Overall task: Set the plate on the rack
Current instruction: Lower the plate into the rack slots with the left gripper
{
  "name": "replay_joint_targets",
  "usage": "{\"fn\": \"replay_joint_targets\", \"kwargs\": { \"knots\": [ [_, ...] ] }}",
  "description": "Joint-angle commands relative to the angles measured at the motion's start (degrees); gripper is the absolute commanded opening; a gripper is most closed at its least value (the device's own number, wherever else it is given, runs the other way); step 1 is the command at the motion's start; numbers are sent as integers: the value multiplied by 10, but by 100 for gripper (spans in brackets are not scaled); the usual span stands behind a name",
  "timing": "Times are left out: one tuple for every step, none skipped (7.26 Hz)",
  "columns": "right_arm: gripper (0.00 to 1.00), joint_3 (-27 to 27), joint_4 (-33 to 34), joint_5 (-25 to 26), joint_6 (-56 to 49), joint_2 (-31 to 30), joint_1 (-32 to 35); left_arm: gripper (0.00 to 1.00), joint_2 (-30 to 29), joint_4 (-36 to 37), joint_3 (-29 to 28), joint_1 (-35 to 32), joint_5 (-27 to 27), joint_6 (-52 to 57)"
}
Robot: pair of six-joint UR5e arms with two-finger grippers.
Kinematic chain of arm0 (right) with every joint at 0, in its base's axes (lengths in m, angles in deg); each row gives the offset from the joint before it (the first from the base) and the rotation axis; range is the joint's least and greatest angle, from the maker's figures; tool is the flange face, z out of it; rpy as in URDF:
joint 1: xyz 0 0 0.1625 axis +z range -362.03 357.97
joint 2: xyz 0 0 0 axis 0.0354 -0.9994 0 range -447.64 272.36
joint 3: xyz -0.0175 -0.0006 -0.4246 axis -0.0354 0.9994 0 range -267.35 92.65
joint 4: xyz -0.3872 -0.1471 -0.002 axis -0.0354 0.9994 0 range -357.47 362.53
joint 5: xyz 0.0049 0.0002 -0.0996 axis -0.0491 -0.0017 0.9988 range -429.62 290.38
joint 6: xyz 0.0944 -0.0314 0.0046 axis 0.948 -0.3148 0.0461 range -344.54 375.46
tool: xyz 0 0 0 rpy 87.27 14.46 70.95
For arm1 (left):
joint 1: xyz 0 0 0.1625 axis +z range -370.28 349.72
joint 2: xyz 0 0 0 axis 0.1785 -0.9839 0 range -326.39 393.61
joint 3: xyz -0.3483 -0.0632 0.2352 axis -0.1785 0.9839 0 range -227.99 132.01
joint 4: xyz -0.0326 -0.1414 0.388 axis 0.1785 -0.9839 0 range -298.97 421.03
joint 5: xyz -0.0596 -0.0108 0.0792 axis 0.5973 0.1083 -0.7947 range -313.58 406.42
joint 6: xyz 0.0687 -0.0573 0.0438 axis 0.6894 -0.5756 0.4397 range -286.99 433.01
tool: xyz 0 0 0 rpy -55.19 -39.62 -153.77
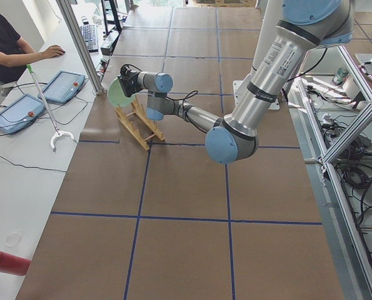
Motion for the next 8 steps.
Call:
{"fn": "replay_joint_targets", "kwargs": {
  "knots": [
    [100, 1, 0, 0, 0, 0, 0, 0, 0, 0, -7, 1, -1, 0],
    [100, 0, 0, 0, 0, 0, 0, 0, 0, 0, -9, 1, -1, -1],
    [100, 0, 0, 0, 0, 0, 0, 0, 0, 0, -12, 1, -1, -1],
    [100, 0, 0, 0, 0, 0, 0, 1, 0, 1, -13, 1, -1, -1],
    [100, 0, 0, 0, -1, 0, 0, 99, -1, 1, -23, 2, -1, 2],
    [100, 0, 0, 0, 0, 0, 0, 100, -1, 1, -25, 3, -1, 3],
    [100, 0, 0, 0, 0, 0, 0, 100, -1, 1, -25, 2, -1, 4],
    [100, 0, 0, 0, 0, 0, 0, 100, -2, 1, -25, 2, -1, 5]
  ]
}}
